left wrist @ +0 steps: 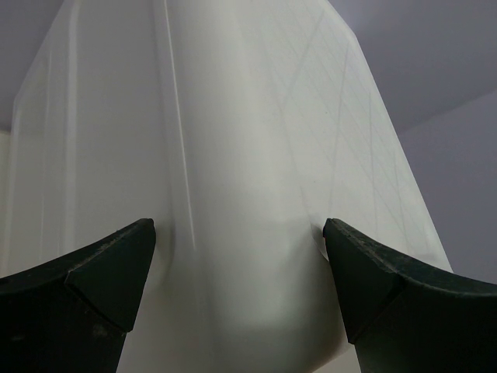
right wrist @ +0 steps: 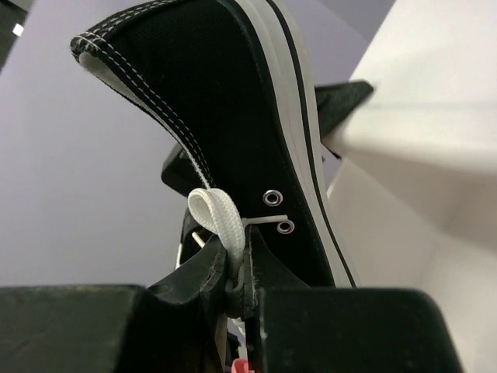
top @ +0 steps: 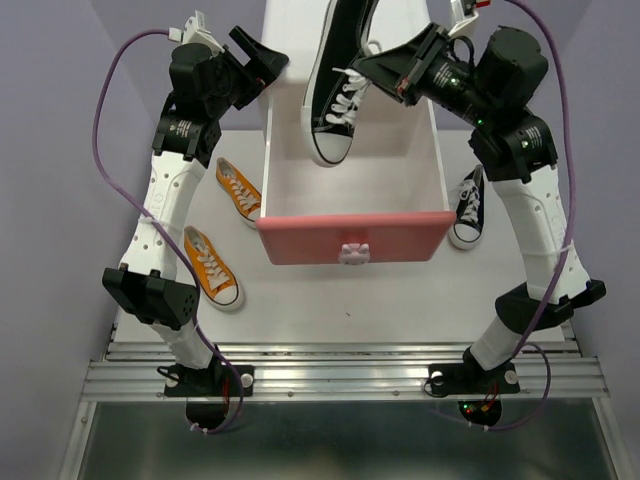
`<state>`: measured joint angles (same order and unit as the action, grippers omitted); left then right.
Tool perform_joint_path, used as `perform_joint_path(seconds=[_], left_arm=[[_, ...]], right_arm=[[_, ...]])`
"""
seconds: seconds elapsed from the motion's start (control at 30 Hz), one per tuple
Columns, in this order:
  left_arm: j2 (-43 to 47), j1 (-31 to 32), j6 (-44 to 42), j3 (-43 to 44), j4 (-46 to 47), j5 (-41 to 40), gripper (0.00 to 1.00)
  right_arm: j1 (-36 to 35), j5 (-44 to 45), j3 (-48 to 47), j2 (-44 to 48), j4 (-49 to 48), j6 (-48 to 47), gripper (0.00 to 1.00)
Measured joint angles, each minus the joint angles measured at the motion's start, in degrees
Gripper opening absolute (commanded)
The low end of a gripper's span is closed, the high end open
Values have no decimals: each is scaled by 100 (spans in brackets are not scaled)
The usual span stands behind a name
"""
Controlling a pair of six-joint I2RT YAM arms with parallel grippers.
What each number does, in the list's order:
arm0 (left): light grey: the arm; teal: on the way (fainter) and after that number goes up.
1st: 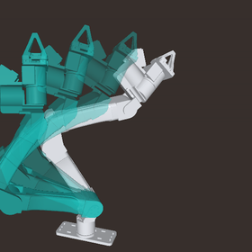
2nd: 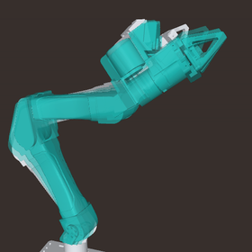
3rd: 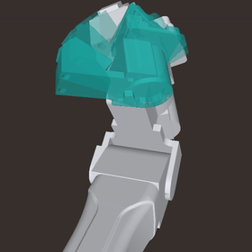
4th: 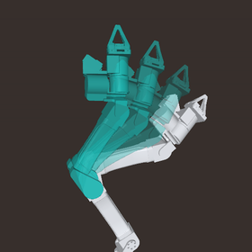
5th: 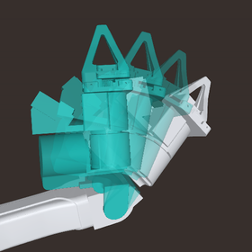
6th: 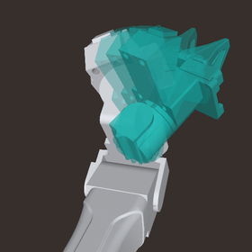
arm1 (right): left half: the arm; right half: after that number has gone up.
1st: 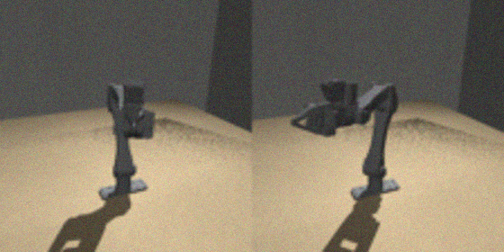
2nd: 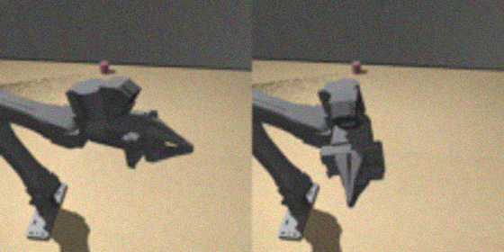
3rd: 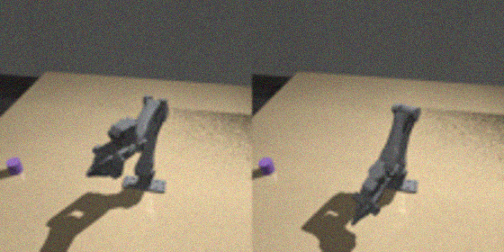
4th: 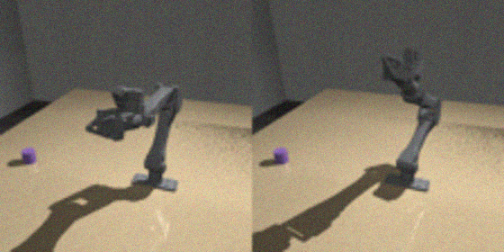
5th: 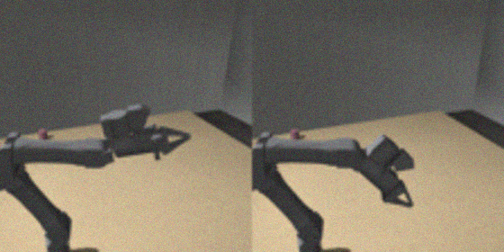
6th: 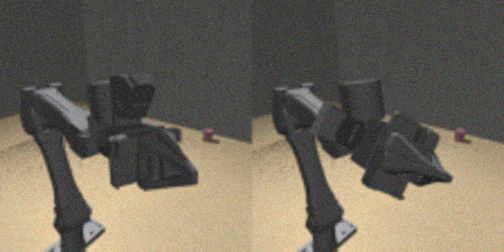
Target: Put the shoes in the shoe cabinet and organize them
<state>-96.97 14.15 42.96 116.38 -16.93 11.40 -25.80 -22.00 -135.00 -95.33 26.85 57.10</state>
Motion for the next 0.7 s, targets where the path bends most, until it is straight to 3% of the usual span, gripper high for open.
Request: perform_joint_path(seconds=[0.3,0.7], left_arm=[[81,0,87,-192,170,-59,99],[221,0,199,-505,463,-188,99]], right_arm=[[-1239,964,313,155,1165,-645,1],[-1707,1528,1235,483,1600,-1067,1]])
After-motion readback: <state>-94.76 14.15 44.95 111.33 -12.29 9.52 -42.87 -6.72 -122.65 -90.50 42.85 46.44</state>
